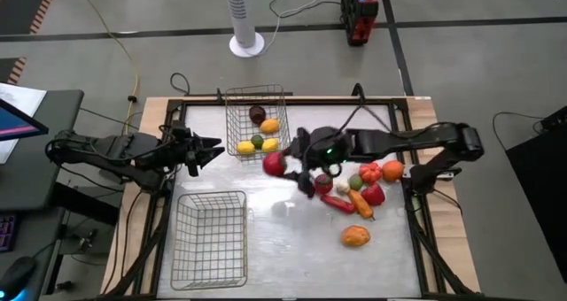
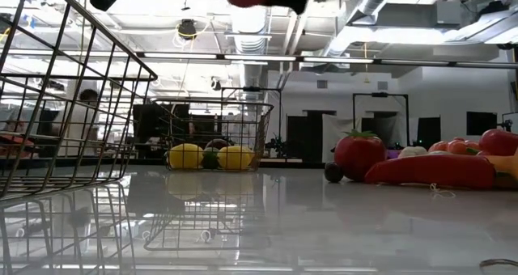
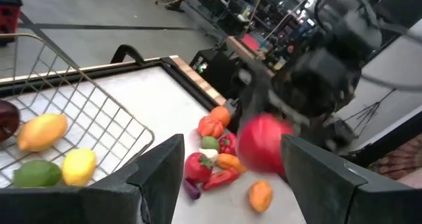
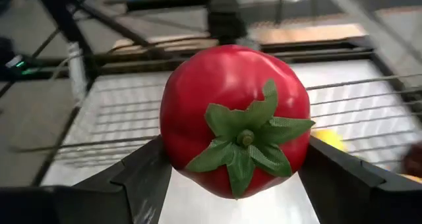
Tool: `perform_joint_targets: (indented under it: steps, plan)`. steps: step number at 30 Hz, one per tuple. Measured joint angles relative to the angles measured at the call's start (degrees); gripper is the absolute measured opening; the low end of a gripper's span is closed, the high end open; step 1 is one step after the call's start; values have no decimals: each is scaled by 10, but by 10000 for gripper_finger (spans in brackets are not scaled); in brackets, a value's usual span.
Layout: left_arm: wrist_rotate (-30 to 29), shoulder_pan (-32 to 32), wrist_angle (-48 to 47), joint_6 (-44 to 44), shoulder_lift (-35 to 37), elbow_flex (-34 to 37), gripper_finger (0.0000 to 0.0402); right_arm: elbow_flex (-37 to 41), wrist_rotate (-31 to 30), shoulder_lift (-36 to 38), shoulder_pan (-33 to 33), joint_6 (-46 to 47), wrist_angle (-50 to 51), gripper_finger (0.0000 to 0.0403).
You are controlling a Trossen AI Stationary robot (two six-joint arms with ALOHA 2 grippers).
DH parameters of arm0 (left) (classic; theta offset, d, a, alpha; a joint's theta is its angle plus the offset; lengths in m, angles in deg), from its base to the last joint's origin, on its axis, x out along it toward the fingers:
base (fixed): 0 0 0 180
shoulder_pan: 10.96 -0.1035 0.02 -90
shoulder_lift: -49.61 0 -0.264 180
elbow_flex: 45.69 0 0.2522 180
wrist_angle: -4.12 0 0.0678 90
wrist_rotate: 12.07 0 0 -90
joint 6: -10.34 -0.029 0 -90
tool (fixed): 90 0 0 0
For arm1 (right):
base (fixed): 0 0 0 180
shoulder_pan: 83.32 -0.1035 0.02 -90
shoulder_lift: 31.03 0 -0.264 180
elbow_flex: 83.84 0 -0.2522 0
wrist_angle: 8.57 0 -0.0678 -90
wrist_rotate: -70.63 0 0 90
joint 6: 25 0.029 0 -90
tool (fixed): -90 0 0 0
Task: Sort produce into baskets
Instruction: Put the top red tomato into the bottom wire basket
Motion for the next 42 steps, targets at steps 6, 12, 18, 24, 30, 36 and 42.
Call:
perform_joint_targets:
  steps: [6, 12, 18, 24, 30, 36, 42]
  plan:
    - [25, -25, -14, 2, 6, -25, 238, -117, 12, -105, -18, 20, 14, 322]
    - [55, -45, -23, -30, 3, -66, 238, -211, 10, -179, -17, -5, 38, 322]
    - [62, -45, -64, -31, 0, -92, 238, -274, 37, -217, -13, -9, 32, 322]
    - [36, -45, -100, -29, -10, -123, 238, -313, 150, -236, 3, -4, 36, 322]
    - [-5, -45, -114, -22, -14, -143, 238, -314, 201, -236, 9, -40, 36, 322]
    - [-45, -45, -100, -7, -14, -167, 238, -314, 204, -236, 11, -58, 23, 322]
    - [-28, -45, -14, -61, -14, -190, 238, -314, 202, -239, 8, -58, -11, 322]
